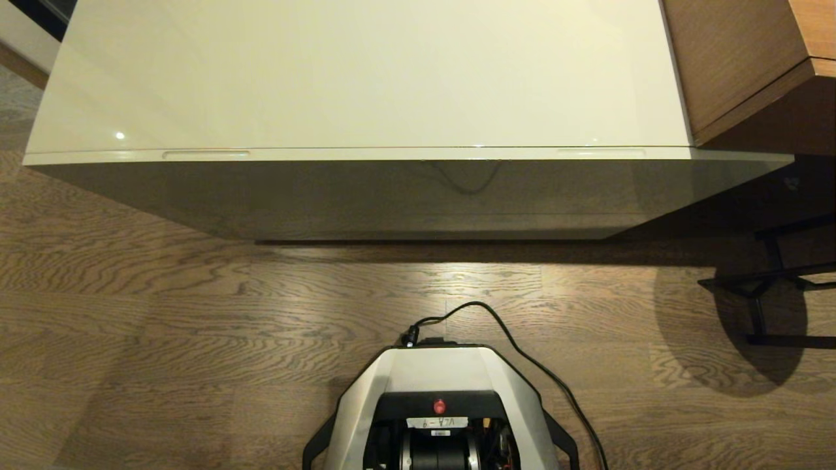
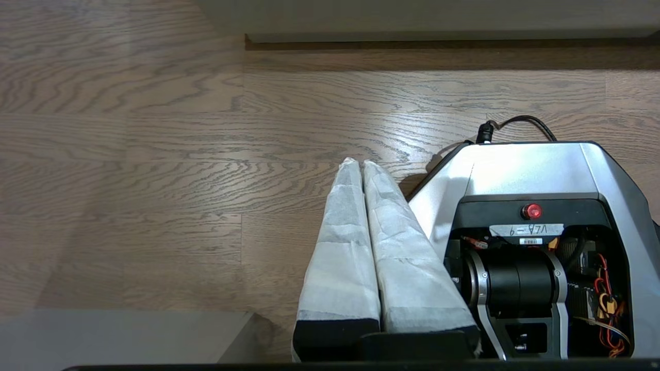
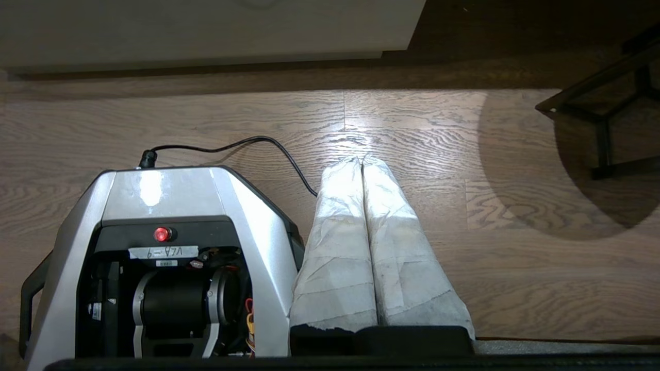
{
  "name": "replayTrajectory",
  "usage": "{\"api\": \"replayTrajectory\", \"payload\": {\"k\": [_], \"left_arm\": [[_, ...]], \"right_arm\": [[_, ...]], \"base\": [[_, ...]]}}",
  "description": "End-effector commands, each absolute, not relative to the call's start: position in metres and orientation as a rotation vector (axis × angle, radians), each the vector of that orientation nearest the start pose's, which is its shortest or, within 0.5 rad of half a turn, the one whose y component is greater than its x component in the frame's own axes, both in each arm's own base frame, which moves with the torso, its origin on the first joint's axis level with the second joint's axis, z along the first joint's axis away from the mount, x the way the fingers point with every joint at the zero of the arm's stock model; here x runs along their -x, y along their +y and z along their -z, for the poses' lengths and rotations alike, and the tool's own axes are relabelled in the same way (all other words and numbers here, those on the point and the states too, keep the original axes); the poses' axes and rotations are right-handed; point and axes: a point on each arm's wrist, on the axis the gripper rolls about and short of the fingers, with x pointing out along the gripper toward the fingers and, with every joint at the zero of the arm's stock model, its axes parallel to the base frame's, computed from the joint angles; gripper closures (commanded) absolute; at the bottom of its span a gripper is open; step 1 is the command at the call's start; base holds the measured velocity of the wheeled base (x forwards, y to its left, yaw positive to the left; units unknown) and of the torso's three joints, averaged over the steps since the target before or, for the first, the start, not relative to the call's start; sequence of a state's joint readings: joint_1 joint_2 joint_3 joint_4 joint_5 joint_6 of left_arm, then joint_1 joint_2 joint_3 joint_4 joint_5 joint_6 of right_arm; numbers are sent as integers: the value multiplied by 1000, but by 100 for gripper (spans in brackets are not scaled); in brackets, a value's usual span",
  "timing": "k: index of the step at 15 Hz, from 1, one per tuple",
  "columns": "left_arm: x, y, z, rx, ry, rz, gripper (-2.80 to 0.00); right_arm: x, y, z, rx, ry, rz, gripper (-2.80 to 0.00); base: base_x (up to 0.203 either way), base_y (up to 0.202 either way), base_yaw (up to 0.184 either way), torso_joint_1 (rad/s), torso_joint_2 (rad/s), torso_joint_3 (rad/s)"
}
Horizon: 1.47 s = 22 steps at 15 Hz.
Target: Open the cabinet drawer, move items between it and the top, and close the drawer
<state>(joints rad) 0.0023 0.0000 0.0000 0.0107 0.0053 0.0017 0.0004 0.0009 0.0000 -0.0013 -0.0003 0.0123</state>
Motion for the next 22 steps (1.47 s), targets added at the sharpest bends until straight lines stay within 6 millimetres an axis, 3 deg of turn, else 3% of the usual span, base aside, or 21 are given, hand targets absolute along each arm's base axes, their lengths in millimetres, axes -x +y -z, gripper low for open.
{"api": "replayTrajectory", "payload": {"k": [1,22], "left_arm": [[23,0,-74,-2,12,-9,0],[23,0,-74,-2,12,-9,0]], "right_arm": [[23,0,-75,-12,2,0,0],[23,0,-75,-12,2,-2,0]], "base": [[0,0,0,0,0,0],[0,0,0,0,0,0]]}}
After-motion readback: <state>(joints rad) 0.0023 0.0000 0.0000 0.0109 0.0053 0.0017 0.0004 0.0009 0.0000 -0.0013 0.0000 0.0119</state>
